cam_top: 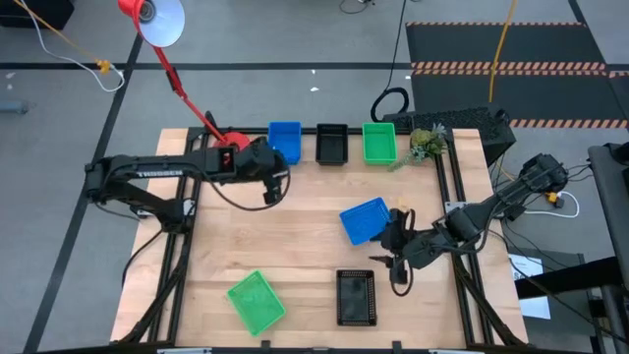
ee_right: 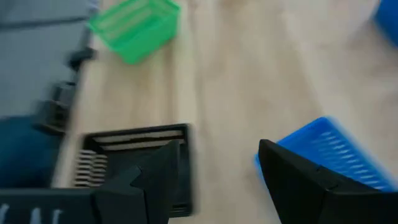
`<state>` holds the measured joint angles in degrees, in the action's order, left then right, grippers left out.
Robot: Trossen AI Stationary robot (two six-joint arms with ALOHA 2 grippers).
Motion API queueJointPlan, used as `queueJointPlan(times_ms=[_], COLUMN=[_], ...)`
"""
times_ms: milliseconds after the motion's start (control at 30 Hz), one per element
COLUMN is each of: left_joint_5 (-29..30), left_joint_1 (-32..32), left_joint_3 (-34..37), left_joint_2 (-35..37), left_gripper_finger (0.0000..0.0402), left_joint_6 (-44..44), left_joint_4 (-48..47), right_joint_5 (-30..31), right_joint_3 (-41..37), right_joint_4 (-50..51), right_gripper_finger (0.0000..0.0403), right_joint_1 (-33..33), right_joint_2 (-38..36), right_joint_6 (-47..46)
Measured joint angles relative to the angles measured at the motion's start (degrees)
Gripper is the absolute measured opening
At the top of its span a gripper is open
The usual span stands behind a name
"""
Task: Stack baskets by color
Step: Stack the bottom black basket on top of the black baskets
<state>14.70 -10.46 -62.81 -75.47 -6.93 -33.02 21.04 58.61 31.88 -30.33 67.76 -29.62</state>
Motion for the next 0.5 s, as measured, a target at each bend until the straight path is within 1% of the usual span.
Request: queueJointPlan(times_ms=[100,167,333,400,500], left_joint_5=[-0.1,0.2,1.5,1.8,1.9], left_joint_1=[1.8,2.9,4.9,5.1,5.0], left_joint_3=[0.0,0.0,0.0,0.0,0.0], left_joint_2=[1.0,1.2,1.3,1.3,1.3], left_gripper_finger=[0.0159,0.0159,0.0159,0.0159,0.0159], left_joint_6=[2.4,3.7,4.5,4.3,4.2], left_joint_4=[-2.6,-4.7,-5.4,-4.8,-4.1], right_joint_5=[-4.7,-5.9,-6.1,-5.6,-4.9], right_joint_3=[0.0,0.0,0.7,2.7,8.3], right_joint_4=[-2.1,-4.2,-12.8,-12.9,-10.6], right_gripper_finger=[0.0212,0.0212,0.0212,0.0212,0.0212], right_joint_1=[-0.5,-2.1,-6.8,-7.8,-9.0], right_joint_2=[1.0,2.8,10.0,13.8,19.6], right_joint_6=[-5.2,-7.8,-9.0,-9.3,-9.1])
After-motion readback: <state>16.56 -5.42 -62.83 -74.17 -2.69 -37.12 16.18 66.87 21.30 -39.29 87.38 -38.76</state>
